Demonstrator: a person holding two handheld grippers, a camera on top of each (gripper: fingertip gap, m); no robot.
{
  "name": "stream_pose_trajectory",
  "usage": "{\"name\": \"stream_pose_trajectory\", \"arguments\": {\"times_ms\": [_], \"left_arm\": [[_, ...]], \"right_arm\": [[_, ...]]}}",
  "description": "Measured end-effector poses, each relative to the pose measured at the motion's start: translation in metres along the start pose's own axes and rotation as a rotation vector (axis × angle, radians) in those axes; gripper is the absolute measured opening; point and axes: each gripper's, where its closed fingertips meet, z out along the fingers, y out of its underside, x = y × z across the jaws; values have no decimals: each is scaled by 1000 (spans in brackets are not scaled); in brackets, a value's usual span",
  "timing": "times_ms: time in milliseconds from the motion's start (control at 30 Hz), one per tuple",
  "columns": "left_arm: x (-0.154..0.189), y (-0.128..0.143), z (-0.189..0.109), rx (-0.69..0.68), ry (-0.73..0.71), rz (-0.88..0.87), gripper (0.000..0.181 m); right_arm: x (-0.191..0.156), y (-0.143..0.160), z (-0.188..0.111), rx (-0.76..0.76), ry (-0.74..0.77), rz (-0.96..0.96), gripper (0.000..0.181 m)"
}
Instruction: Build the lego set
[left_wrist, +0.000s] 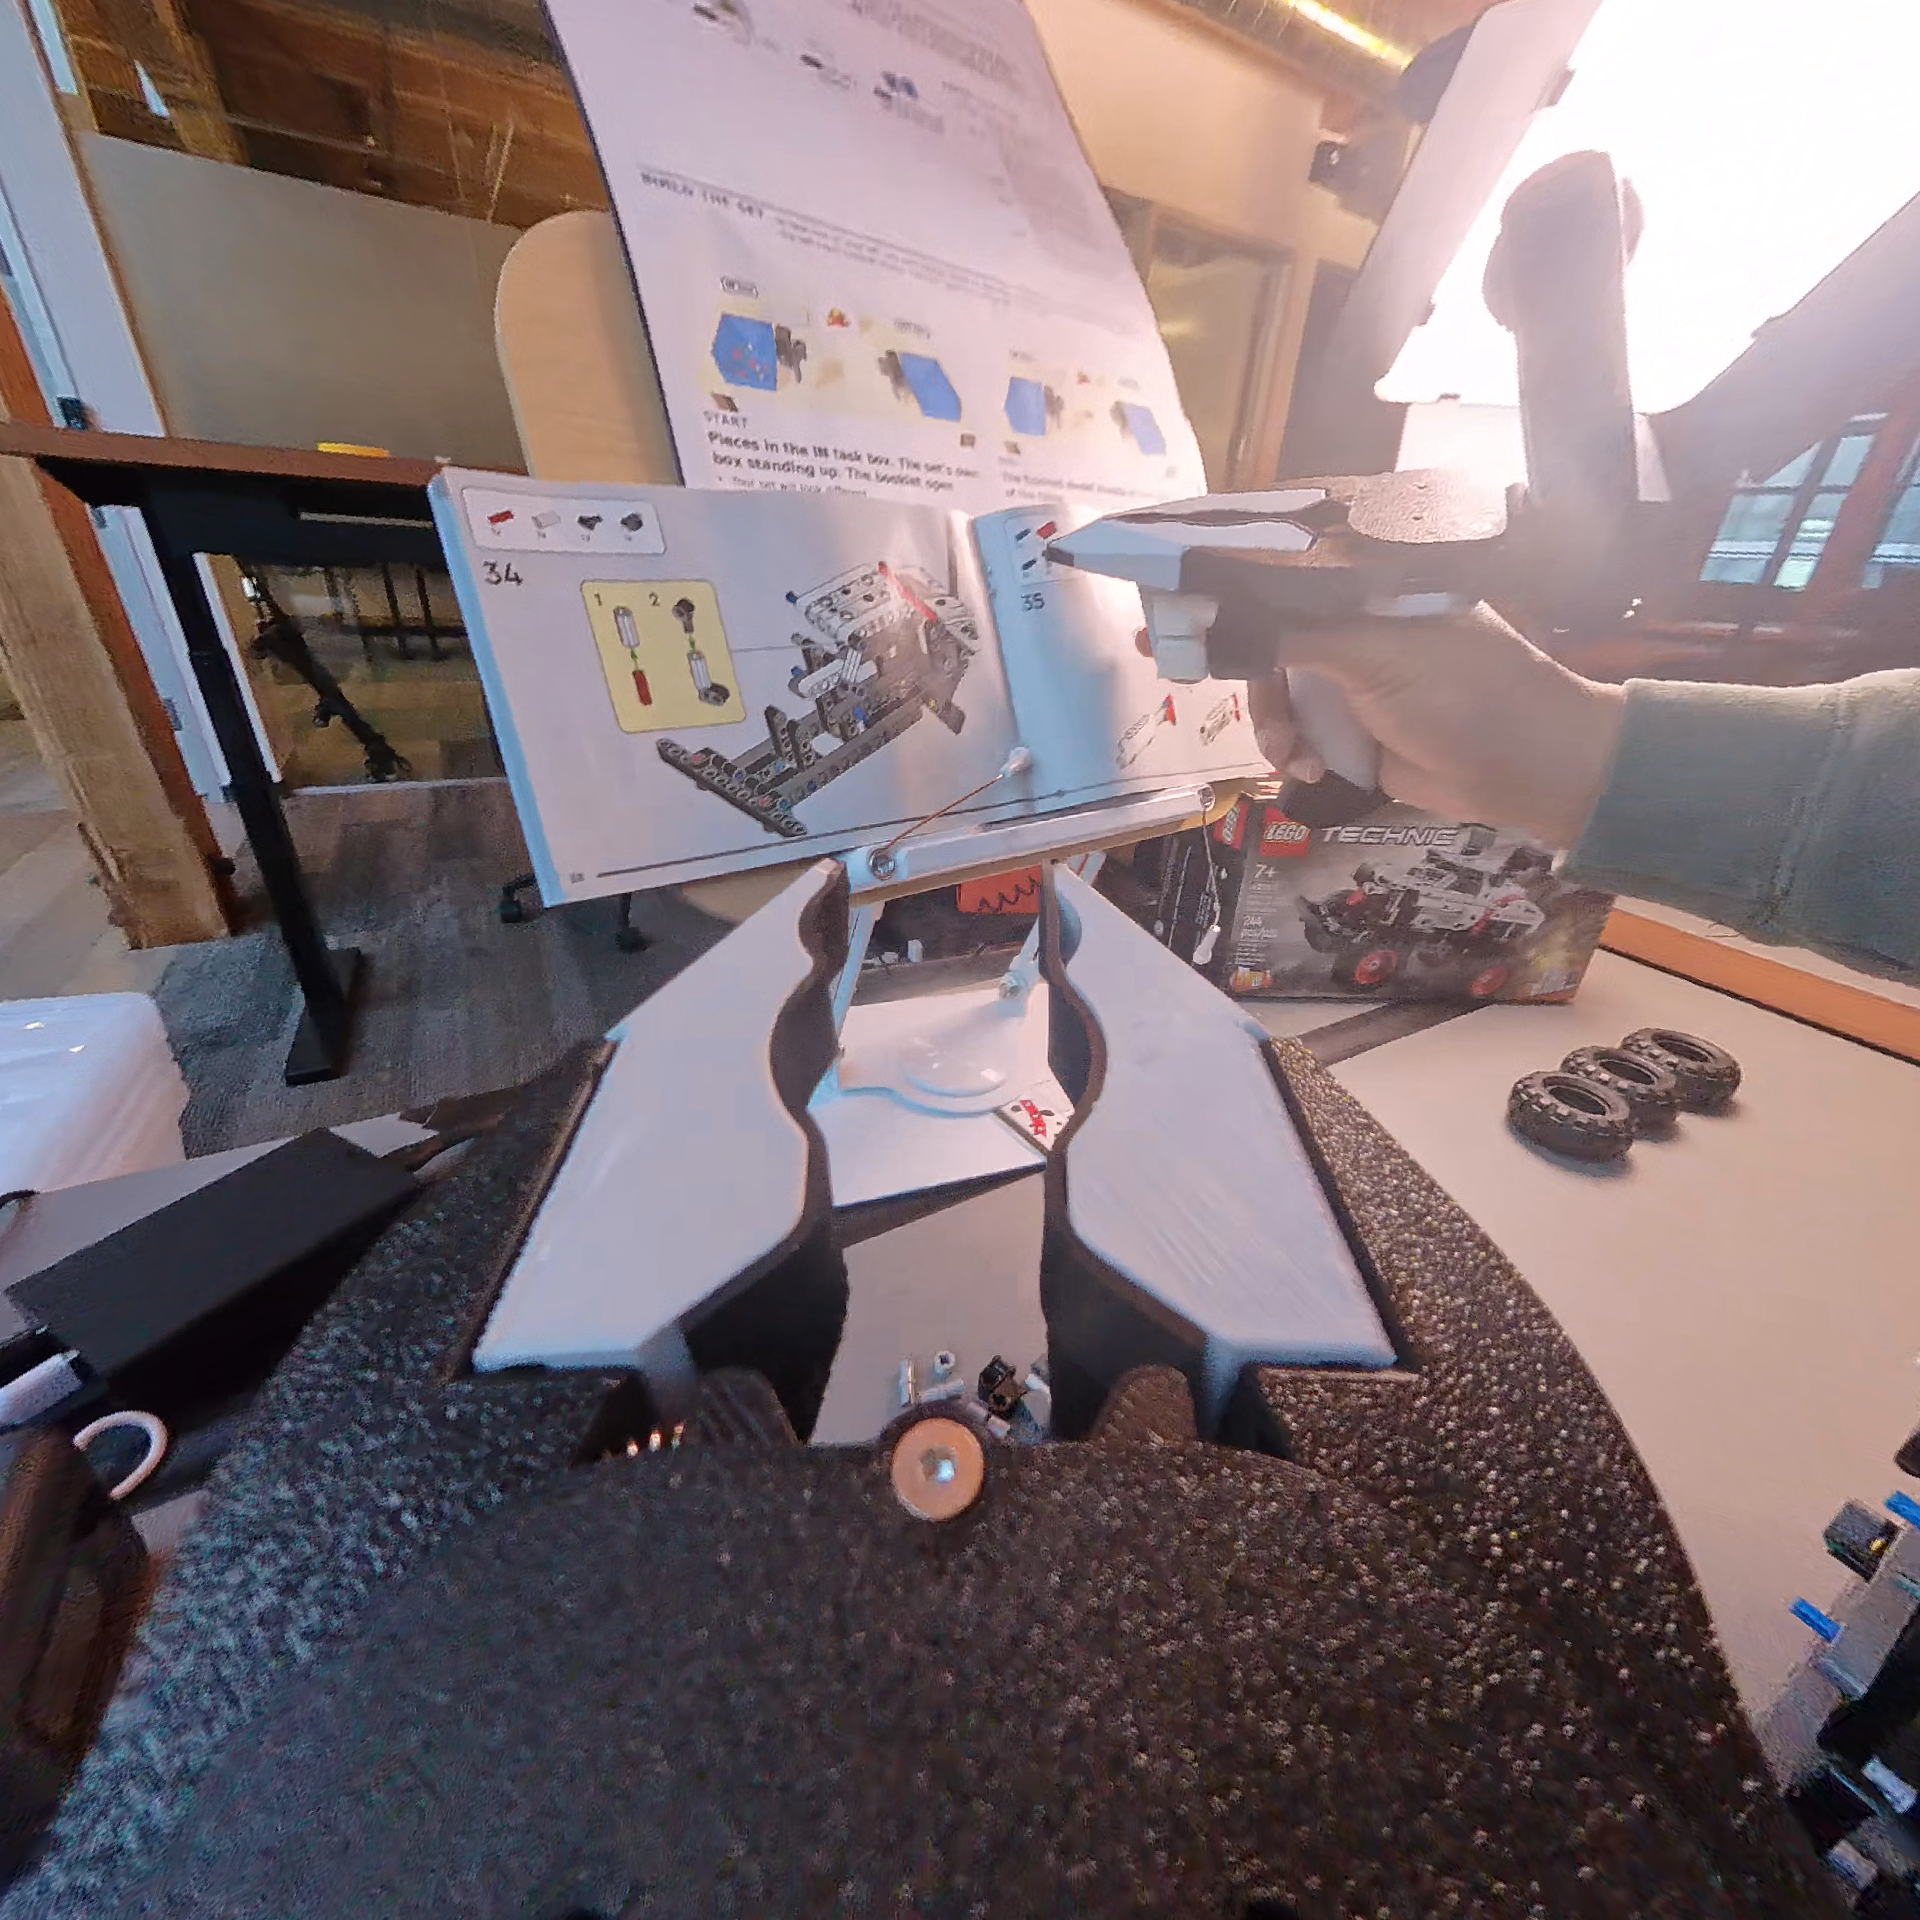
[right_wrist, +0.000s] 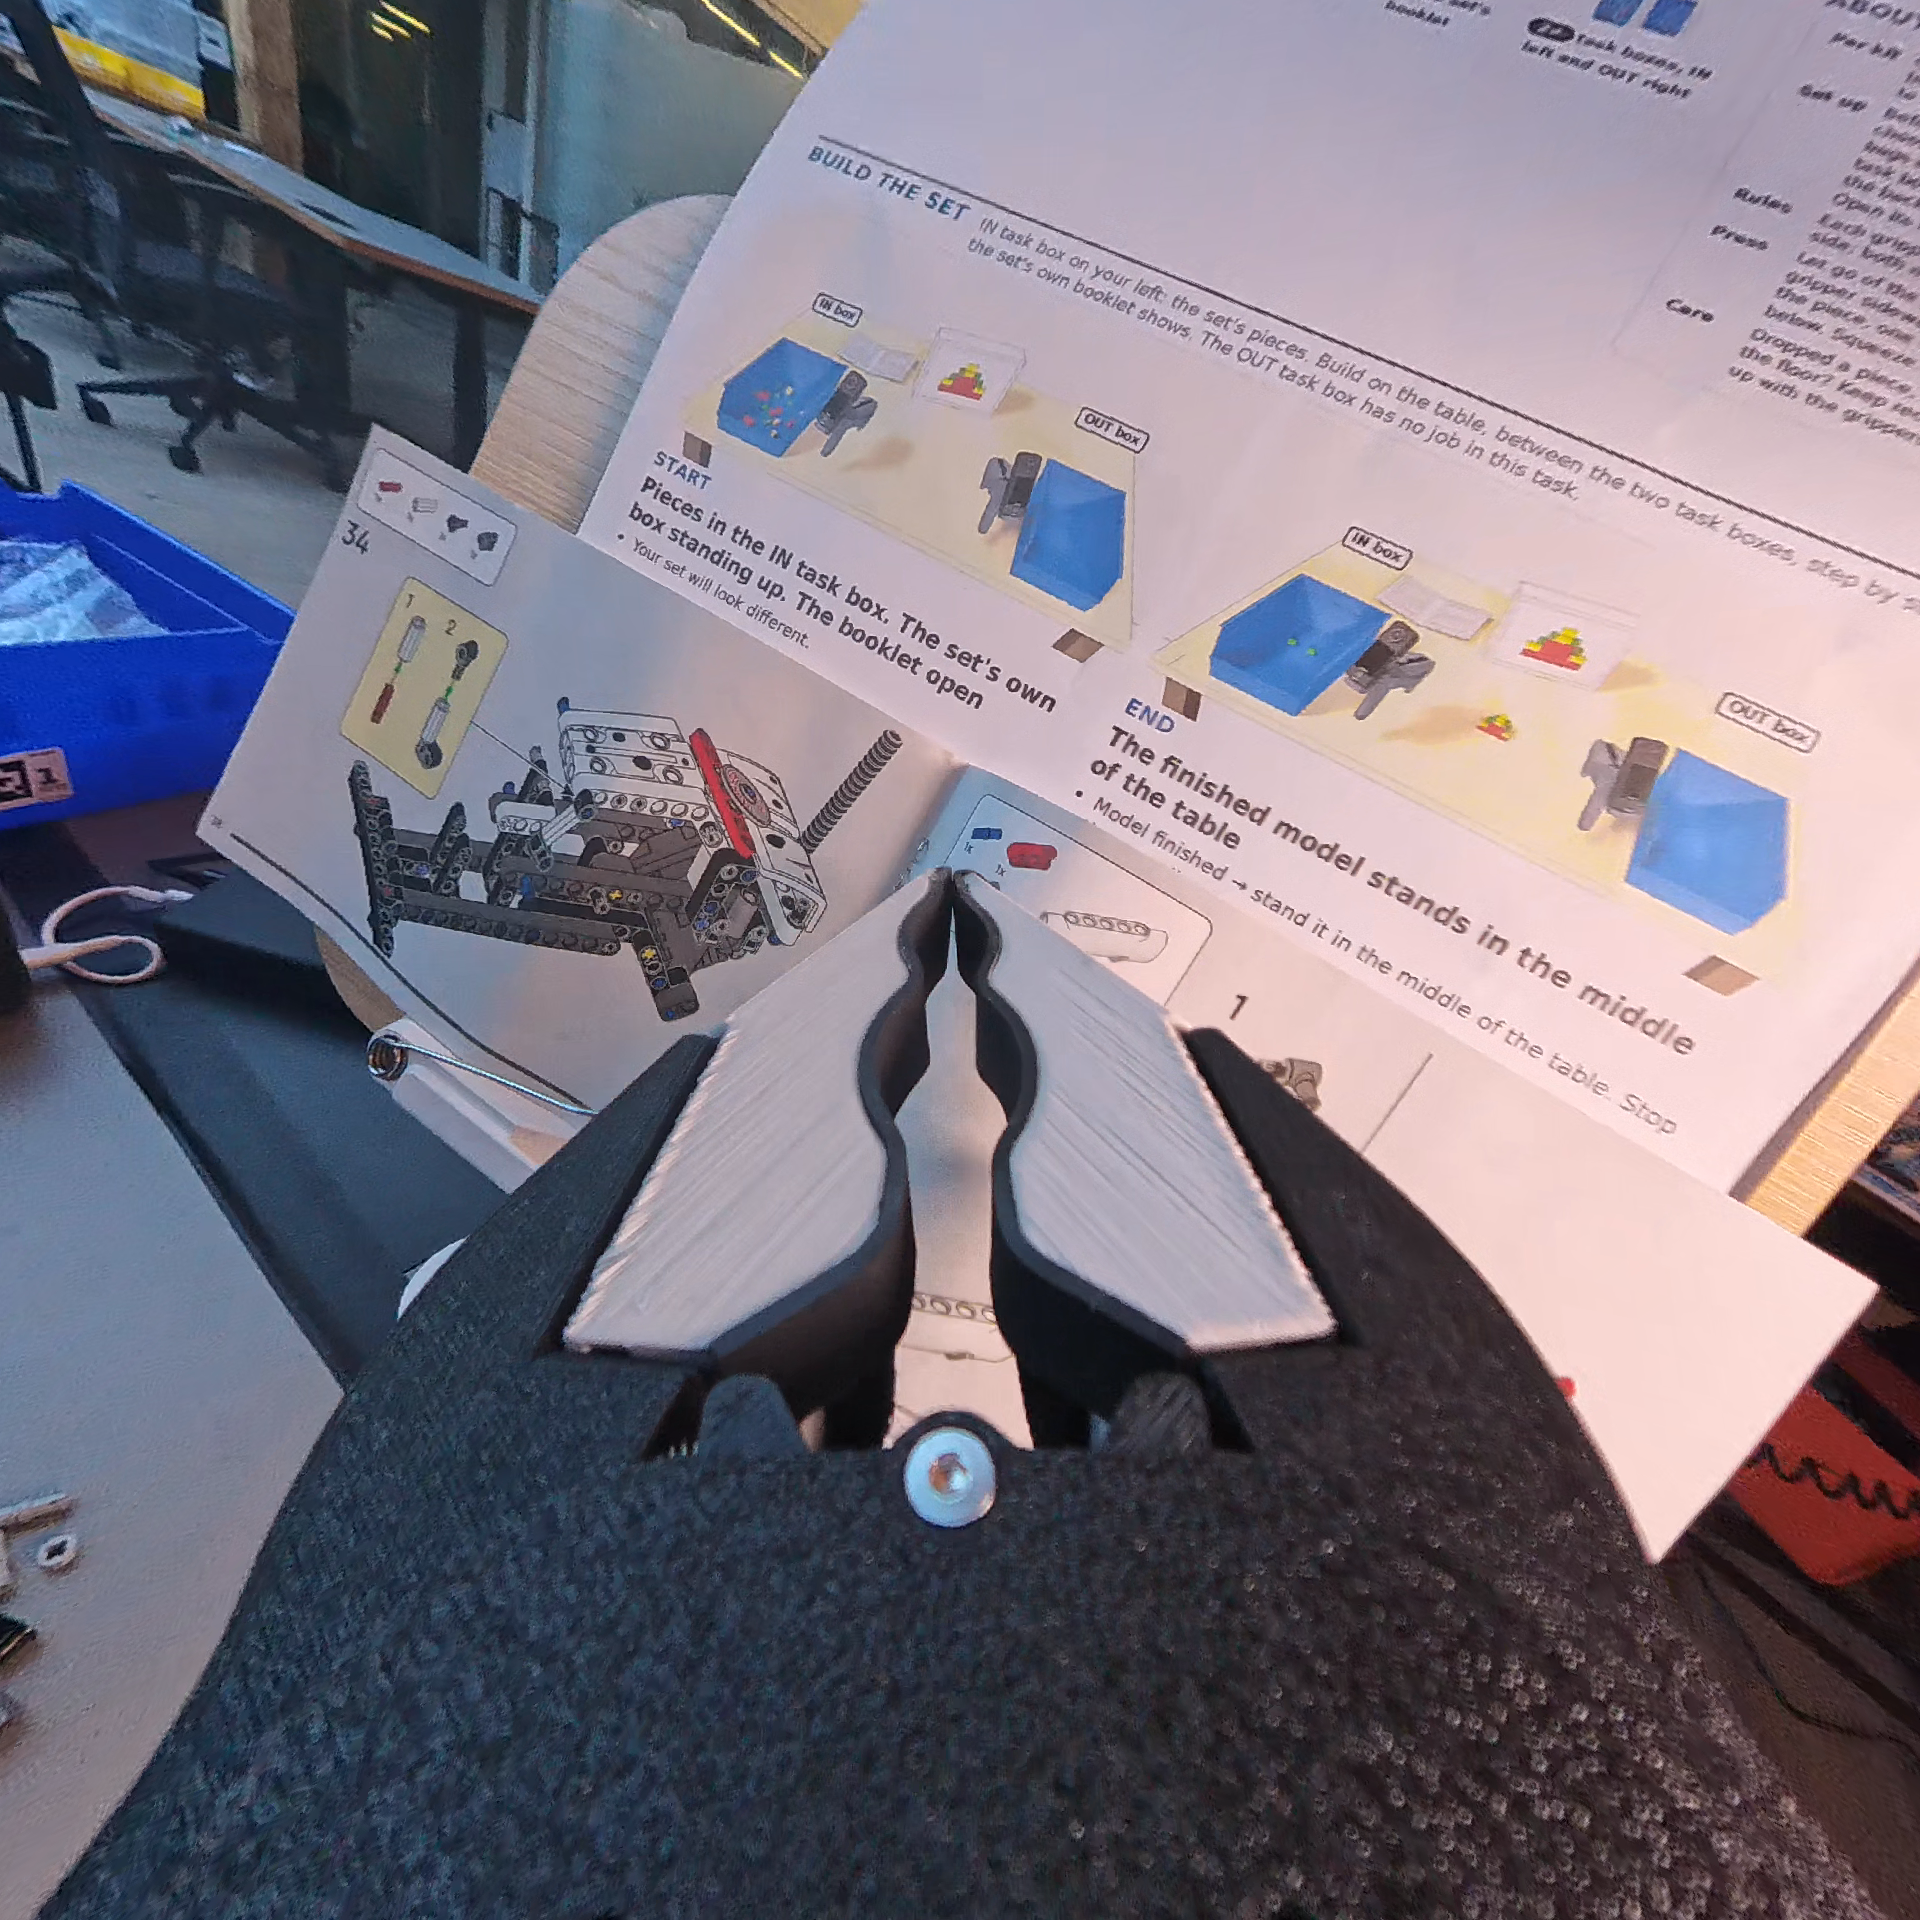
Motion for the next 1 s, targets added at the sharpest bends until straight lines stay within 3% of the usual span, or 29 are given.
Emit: {"name": "stream_pose_trajectory", "arguments": {"times_ms": [200,467,833,933,1000], "left_arm": [[-6,9,2,-20,17,-78,33],[11,22,7,-69,72,-38,34],[2,21,3,-91,58,-54,34],[-6,16,0,-91,39,-42,34],[-10,12,-3,-87,34,-43,33]], "right_arm": [[3,7,6,4,35,-23,0],[14,6,5,-9,75,-10,0],[17,10,-2,-51,54,-24,0],[-5,-1,-26,-44,-39,-13,0],[-55,-4,-58,-89,-294,-12,8]]}}
